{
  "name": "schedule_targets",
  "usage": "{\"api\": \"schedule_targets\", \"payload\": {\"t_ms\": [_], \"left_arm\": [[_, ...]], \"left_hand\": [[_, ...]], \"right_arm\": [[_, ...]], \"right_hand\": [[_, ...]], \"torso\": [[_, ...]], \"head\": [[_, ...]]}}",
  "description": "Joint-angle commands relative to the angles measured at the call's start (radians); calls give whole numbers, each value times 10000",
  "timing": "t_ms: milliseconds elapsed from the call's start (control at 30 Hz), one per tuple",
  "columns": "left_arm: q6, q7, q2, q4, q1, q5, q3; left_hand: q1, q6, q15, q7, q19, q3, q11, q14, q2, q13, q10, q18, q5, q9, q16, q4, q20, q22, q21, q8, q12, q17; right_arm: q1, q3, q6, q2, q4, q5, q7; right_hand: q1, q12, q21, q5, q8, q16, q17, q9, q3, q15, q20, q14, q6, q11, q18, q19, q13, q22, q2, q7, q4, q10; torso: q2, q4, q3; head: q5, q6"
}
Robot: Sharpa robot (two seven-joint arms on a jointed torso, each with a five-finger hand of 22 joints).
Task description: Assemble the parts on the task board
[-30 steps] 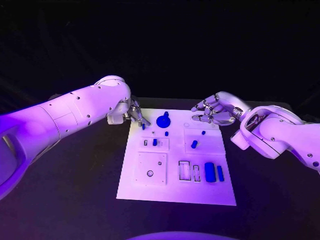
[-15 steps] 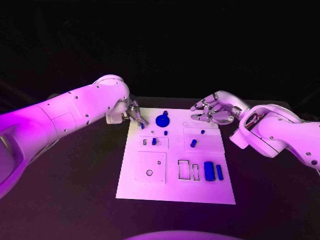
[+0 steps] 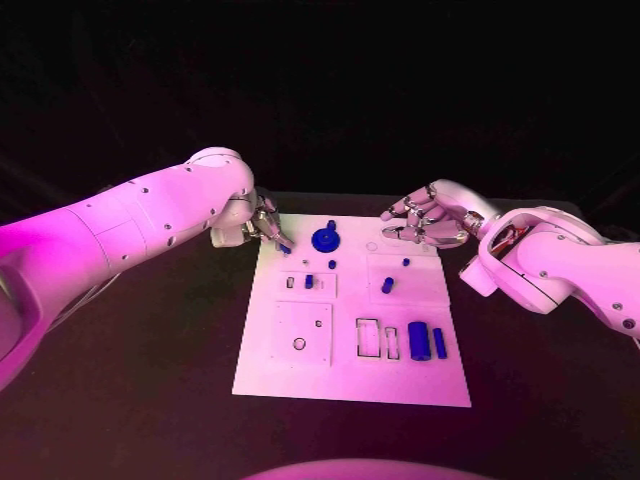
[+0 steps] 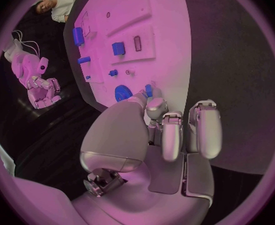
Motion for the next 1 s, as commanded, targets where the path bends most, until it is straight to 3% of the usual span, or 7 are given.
{"api": "schedule_targets", "payload": {"t_ms": [33,133,400,633,767,1000], "left_arm": [[0,131,-96,141,28,802,4],[-135,228,-257,348,34,903,2],[-910,735,-880,1268,37,904,-6],[-1192,1286,-1466,2301,4,-169,-32],[-1226,1656,-1812,2921,-111,-673,-101],[-1124,1790,-2051,3226,-208,-957,-128]], "left_hand": [[-160,-17,51,44,151,1198,34,1034,-230,-13,19,-104,3,23,24,-942,59,1052,5,78,-32,2634],[-262,-21,63,50,155,1537,32,1034,-392,-30,34,-103,-7,60,24,-996,56,1066,4,107,-32,2634],[-383,4,62,40,169,1768,26,1034,-548,-23,83,-109,-103,94,24,-1019,55,1095,20,141,-2,2634],[-389,10,58,29,187,1859,16,1034,-626,-93,57,-116,-129,99,24,-1050,52,1128,45,145,-55,2634],[-394,20,57,26,190,1885,13,1034,-649,-119,48,-117,-133,101,24,-1051,51,1132,48,147,-75,2634],[-402,36,55,22,199,1931,10,1034,-680,-169,30,-121,-135,101,24,-1048,50,1148,60,149,-115,2634]], "right_arm": [[-5,0,27,9,6,-95,111],[-5,-1,-12,-2,14,-97,142],[-5,-1,-129,-53,34,-99,193],[-6,-1,-389,-98,51,-222,261],[-7,-1,-468,-126,54,-263,266],[-9,-1,-500,-135,63,-277,260]], "right_hand": [[71,-67,-62,41,67,-60,-17,17,35,9,-8,356,-58,-6,138,-71,-13,-8,-6,-18,-31,-61],[94,-81,-70,43,73,-73,-28,18,47,9,-9,354,-54,-6,140,-77,-26,-22,6,-18,-39,-68],[116,-79,-86,44,78,-79,-32,20,58,8,-9,354,-50,-7,146,-93,-26,-52,14,-18,-49,-66],[174,-64,-93,61,94,-90,-37,24,86,6,-11,353,-36,-10,146,-94,-18,-57,29,-20,-78,-54],[176,-53,-96,64,95,-99,-46,24,87,6,-11,351,-35,-10,147,-96,-9,-61,29,-20,-79,-48],[176,-41,-95,66,97,-97,-44,25,88,6,-11,352,-32,-10,147,-95,0,-60,30,-20,-78,-39]], "torso": [[0,17,8],[3,25,1],[-3,7,7],[-3,17,-3],[-24,34,-4],[-28,24,6]], "head": [[-28,-17],[-55,-28],[-42,-46],[-19,-102],[22,-130],[72,-135]]}}
